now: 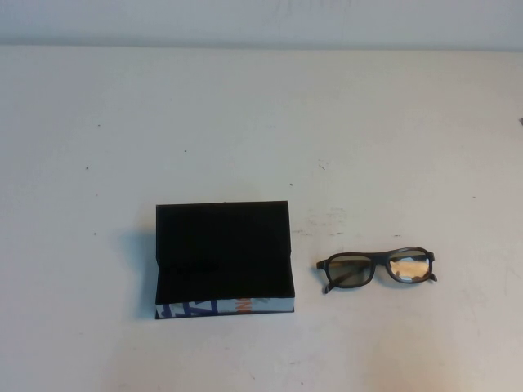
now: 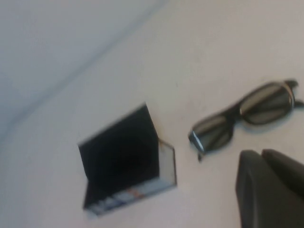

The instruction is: Return glasses to glasses case

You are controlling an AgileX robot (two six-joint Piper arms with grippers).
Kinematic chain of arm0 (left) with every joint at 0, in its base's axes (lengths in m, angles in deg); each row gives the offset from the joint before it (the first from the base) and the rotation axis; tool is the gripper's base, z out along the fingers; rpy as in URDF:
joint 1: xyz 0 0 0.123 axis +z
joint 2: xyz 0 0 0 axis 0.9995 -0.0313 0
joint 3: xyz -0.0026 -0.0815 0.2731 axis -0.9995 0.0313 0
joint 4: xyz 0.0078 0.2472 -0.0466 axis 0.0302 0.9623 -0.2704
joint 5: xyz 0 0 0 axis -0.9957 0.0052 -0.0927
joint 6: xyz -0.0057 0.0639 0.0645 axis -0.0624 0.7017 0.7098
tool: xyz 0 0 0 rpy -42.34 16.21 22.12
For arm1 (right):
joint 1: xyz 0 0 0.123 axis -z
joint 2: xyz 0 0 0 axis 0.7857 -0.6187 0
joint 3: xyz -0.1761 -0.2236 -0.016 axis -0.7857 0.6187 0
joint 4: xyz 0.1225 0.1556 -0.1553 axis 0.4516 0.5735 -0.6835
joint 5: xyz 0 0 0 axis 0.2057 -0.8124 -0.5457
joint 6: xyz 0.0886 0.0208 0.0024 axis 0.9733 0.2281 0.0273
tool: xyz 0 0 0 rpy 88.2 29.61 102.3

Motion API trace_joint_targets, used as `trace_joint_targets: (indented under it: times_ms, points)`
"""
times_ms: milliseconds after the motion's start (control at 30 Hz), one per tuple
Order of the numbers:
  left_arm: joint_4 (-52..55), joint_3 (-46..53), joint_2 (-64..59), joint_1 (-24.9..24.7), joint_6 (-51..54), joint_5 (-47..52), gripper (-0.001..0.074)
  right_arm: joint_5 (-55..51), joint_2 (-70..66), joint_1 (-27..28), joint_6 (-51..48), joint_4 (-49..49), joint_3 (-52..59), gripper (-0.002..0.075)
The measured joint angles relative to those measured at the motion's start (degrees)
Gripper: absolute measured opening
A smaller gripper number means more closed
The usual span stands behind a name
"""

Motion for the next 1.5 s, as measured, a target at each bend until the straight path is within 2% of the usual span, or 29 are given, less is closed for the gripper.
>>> trace_joint_targets:
  times_ms: [200, 367, 467, 567, 800, 933, 1100, 1233, 1500]
  points:
    - [0.0, 0.0, 0.0, 0.0, 0.0, 0.0, -0.0001, -20.0, -18.1, 0.0, -5.2, -12.5, -14.9, -0.0014]
    - [0.0, 0.0, 0.0, 0.0, 0.0, 0.0, -0.0001, -29.3, -30.7, 0.0, -10.2, -18.8, -25.1, -0.0014]
    - [0.0, 0.0, 0.0, 0.0, 0.0, 0.0, -0.0001, -31.2, -37.0, -0.7, -12.7, -20.6, -29.5, -0.0014]
    - [0.0, 0.0, 0.0, 0.0, 0.0, 0.0, -0.0001, -31.1, -42.8, -3.9, -14.6, -22.4, -33.0, -0.0014]
    - [0.0, 0.0, 0.0, 0.0, 0.0, 0.0, -0.0001, -31.6, -57.1, -16.8, -18.5, -32.6, -42.0, -0.0014]
    - [0.0, 0.0, 0.0, 0.0, 0.0, 0.0, -0.0001, -32.3, -65.0, -23.2, -28.5, -33.9, -46.8, -0.0014]
    - [0.0, 0.0, 0.0, 0.0, 0.0, 0.0, -0.0001, -32.2, -72.2, -25.3, -48.2, -34.9, -50.7, 0.0004]
    - [0.0, 0.0, 0.0, 0.0, 0.0, 0.0, -0.0001, -30.0, -75.8, -25.5, -59.0, -38.5, -52.6, 0.0081]
    - [0.0, 0.0, 0.0, 0.0, 0.0, 0.0, -0.0001, -23.0, -82.3, -25.1, -63.8, -40.2, -57.1, 0.0395]
